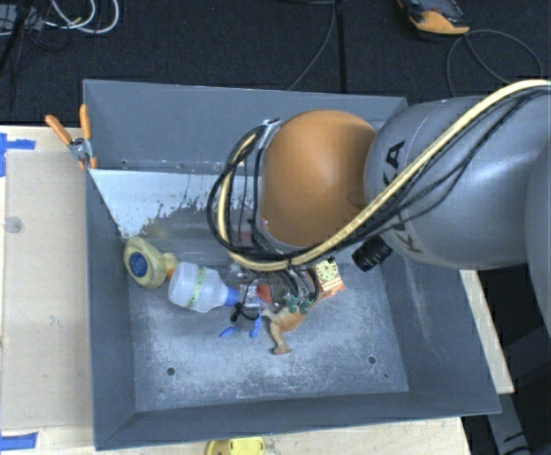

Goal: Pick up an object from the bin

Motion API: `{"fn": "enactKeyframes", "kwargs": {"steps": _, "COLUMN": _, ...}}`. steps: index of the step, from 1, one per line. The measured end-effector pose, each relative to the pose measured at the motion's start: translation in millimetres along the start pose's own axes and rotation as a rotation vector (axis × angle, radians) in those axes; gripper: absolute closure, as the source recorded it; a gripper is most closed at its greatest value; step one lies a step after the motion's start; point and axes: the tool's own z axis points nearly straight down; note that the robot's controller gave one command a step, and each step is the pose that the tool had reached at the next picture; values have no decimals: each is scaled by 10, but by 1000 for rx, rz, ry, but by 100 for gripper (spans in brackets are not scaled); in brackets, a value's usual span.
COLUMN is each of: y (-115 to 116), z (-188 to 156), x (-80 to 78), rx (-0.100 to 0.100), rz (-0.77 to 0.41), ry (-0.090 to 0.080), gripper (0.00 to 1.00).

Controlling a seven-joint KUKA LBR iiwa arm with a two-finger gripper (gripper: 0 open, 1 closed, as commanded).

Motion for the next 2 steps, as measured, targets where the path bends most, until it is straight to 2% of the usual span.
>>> {"fn": "enactKeyframes", "kwargs": {"steps": 1, "y": -4, "z": -45, "x": -14, "rx": -2, "rz": 3, "ry": -7, "gripper": 0}}
{"fn": "enactKeyframes", "kwargs": {"steps": 2, "y": -40, "z": -855, "x": 60, "rx": 0, "rz": -6, "ry": 0, "gripper": 100}}
